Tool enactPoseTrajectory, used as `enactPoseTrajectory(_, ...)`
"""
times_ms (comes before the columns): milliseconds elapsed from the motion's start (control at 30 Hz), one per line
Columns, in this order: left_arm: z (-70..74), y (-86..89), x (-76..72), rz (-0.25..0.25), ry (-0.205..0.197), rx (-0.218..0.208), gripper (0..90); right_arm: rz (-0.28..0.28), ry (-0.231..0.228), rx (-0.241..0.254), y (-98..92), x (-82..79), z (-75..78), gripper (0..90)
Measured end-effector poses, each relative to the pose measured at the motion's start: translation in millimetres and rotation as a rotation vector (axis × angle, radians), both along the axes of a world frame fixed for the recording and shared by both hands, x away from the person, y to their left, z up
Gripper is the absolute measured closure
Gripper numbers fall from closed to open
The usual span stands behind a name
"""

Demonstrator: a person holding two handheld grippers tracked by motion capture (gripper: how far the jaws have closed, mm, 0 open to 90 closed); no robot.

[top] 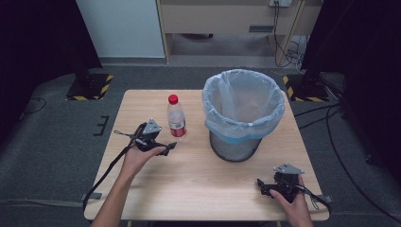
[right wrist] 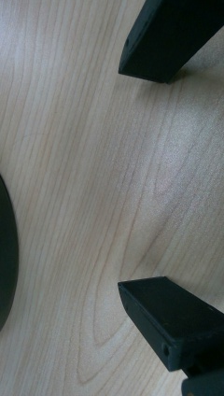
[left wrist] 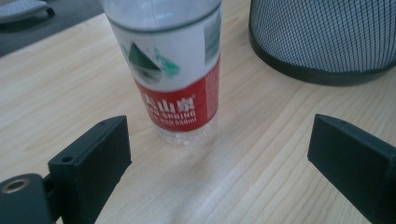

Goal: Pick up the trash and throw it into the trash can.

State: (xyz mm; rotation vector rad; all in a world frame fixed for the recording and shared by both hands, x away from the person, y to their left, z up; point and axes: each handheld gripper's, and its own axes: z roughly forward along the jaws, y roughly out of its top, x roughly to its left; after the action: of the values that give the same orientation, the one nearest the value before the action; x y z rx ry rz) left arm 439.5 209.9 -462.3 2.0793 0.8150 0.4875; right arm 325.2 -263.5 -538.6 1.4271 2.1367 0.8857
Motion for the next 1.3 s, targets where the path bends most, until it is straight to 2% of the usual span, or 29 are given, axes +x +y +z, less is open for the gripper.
enactPoseTrajectory(67, 9.1, -2.9, 1.6, 0.007, -0.015, -0.011, 4.2, 0.0, -0.001, -0.001, 0.0, 0.1, -0.1, 0.3)
enactPoseTrajectory(133, 14.8, -7.0, 1.7, 0.012, -0.035, 0.001, 4.1, 0.0, 0.0, 0.0, 0.0, 0.0, 0.0, 0.3)
enactPoseTrajectory(267, 20.2, -12.1, 3.4, 0.014, -0.038, -0.003, 4.0, 0.0, 0.0, 0.0, 0.0, 0.0, 0.0, 0.3)
enactPoseTrajectory(300, 20.8, -13.5, 4.3, 0.019, -0.042, 0.01, 4.0, 0.001, 0.0, 0.001, 0.0, 0.0, 0.0, 0.3)
enactPoseTrajectory(433, 20.1, -14.2, 14.4, 0.043, -0.035, -0.02, 4.4, 0.001, 0.0, 0.001, -0.1, -0.2, 0.1, 0.3)
enactPoseTrajectory(600, 26.0, -19.0, 22.3, 0.024, -0.052, -0.004, 3.9, 0.003, 0.001, 0.001, -0.3, -0.6, 0.1, 0.3)
enactPoseTrajectory(667, 29.8, -21.2, 34.9, 0.036, -0.046, -0.021, 3.9, 0.004, 0.001, 0.001, -0.3, -0.6, 0.1, 0.3)
enactPoseTrajectory(833, 30.4, -23.9, 47.8, 0.053, -0.056, -0.019, 4.6, 0.007, -0.001, 0.0, -0.8, -1.0, 0.0, 0.3)
enactPoseTrajectory(900, 29.3, -23.8, 51.5, 0.053, -0.045, -0.04, 5.8, 0.008, -0.002, -0.001, -1.0, -1.0, -0.1, 0.3)
enactPoseTrajectory(1067, 25.0, -27.9, 57.1, 0.044, -0.043, -0.024, 9.4, 0.008, -0.002, -0.001, -1.1, -1.1, -0.1, 0.3)
enactPoseTrajectory(1200, 22.6, -29.4, 60.1, 0.041, -0.038, -0.025, 13.8, 0.009, -0.003, -0.001, -1.2, -1.2, -0.1, 0.3)
enactPoseTrajectory(1300, 23.1, -30.0, 61.3, 0.031, -0.051, -0.045, 19.8, 0.009, -0.004, -0.001, -1.3, -1.4, -0.2, 0.3)
